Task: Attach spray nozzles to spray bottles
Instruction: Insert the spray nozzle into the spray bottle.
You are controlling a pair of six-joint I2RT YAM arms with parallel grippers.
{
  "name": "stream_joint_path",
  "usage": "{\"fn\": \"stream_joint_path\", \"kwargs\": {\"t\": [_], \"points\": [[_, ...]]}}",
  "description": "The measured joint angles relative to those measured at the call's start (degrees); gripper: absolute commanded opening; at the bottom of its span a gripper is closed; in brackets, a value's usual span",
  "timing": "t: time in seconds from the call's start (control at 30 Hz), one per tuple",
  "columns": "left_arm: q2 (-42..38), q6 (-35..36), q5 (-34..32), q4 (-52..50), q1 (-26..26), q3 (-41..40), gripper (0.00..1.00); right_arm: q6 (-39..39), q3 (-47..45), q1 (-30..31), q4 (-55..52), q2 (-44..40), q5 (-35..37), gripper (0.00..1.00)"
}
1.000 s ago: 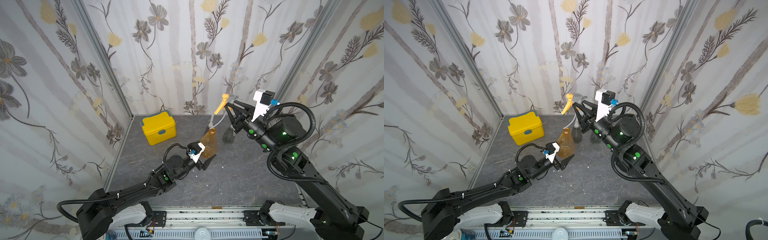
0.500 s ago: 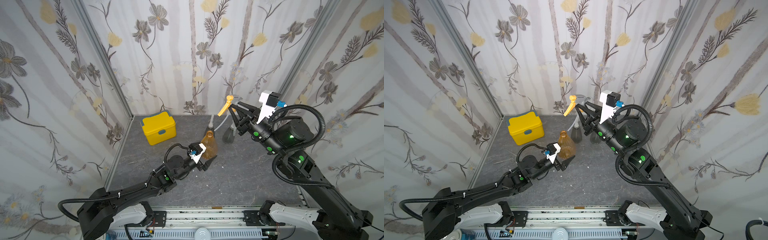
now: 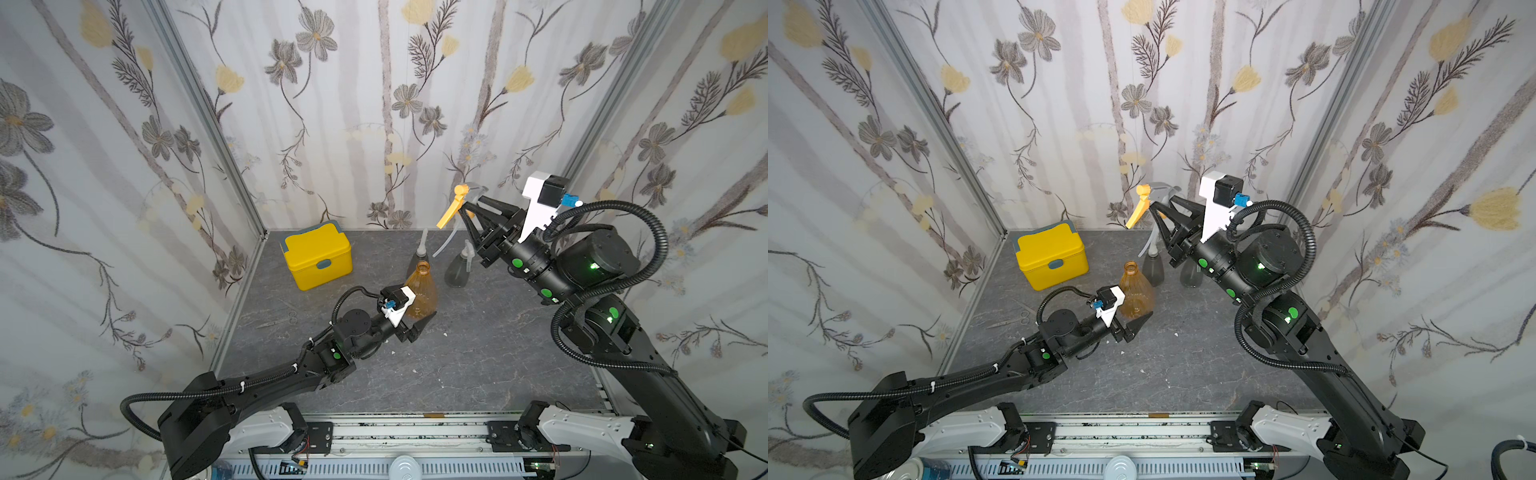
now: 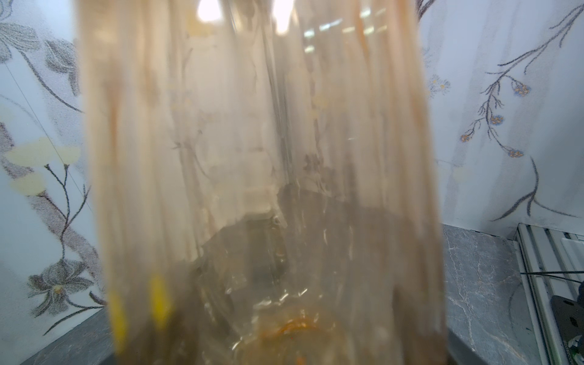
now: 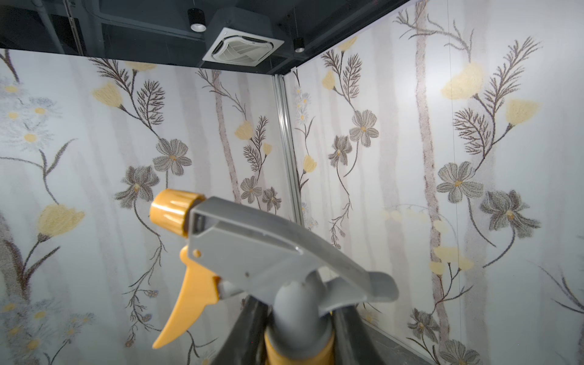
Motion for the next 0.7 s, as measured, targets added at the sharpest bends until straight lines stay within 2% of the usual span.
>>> {"fn": "stream_joint_path", "kwargs": {"t": [0.17, 0.7], "points": [[0.04, 0.00, 0.20, -0.02, 0.00, 0.07, 0.80, -0.15, -0.26, 0.81, 0.13, 0.79, -1.38, 0.17], [0.07, -0.02, 0.22, -1.70, 0.00, 1.20, 0.80, -0.15, -12.28, 4.20, 0.33, -1.36, -1.86, 0.19]]}}
